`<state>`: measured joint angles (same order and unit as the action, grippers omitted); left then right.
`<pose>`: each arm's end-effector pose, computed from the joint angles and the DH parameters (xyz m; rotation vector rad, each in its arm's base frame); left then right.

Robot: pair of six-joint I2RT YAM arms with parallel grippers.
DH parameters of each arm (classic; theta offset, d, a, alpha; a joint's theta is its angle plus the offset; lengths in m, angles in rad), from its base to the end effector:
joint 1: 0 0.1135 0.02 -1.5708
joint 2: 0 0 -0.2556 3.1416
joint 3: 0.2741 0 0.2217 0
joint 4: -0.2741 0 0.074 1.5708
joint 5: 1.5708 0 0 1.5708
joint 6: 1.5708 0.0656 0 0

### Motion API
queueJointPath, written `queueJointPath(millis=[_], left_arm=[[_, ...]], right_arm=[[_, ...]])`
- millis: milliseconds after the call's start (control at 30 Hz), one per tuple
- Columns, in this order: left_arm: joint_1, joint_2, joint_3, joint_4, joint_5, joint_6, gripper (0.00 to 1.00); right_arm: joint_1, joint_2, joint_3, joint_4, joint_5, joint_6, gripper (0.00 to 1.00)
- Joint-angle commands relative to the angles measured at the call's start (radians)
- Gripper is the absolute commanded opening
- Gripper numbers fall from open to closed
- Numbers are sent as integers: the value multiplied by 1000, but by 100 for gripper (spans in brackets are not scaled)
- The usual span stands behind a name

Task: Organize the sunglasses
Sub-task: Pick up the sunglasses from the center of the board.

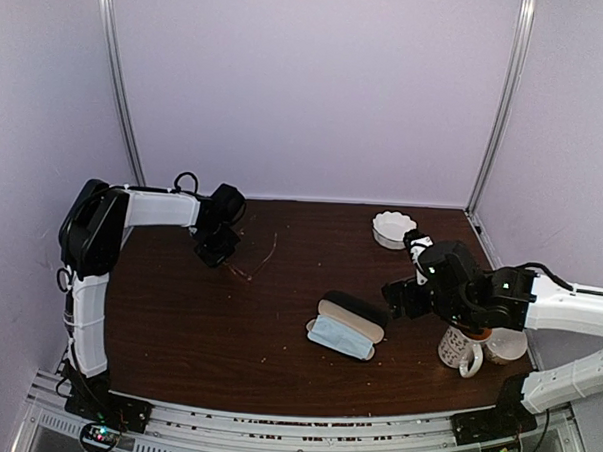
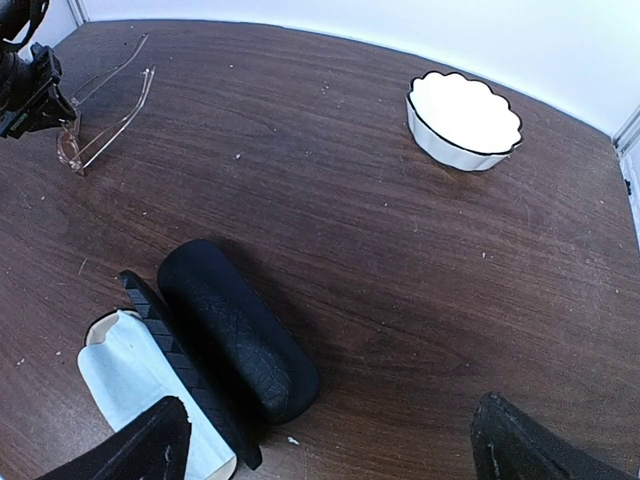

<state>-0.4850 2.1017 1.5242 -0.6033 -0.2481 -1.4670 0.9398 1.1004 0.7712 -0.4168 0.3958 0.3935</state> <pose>0.3731 -0.1784 0.1404 -1.3363 2.3578 -0.2539 0.1528 0.1662 0.2378 -0.4171 2.2211 0.2542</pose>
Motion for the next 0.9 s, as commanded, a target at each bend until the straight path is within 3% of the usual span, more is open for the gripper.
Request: queueJointPath(millis=[0, 267, 500, 867], left_arm=[[7, -57, -11, -16, -16, 22, 3], [6, -176, -114, 13, 0, 74, 0], [-15, -395, -359, 203, 37, 196, 0], [-93, -677, -554, 221, 109, 517, 0]], right_arm=[[-7, 0, -4, -11, -5, 13, 100], [-7, 10, 9, -12, -28, 20, 100], [-4, -21, -3, 14, -65, -6, 100], [1, -161, -102, 186, -205, -101, 100]])
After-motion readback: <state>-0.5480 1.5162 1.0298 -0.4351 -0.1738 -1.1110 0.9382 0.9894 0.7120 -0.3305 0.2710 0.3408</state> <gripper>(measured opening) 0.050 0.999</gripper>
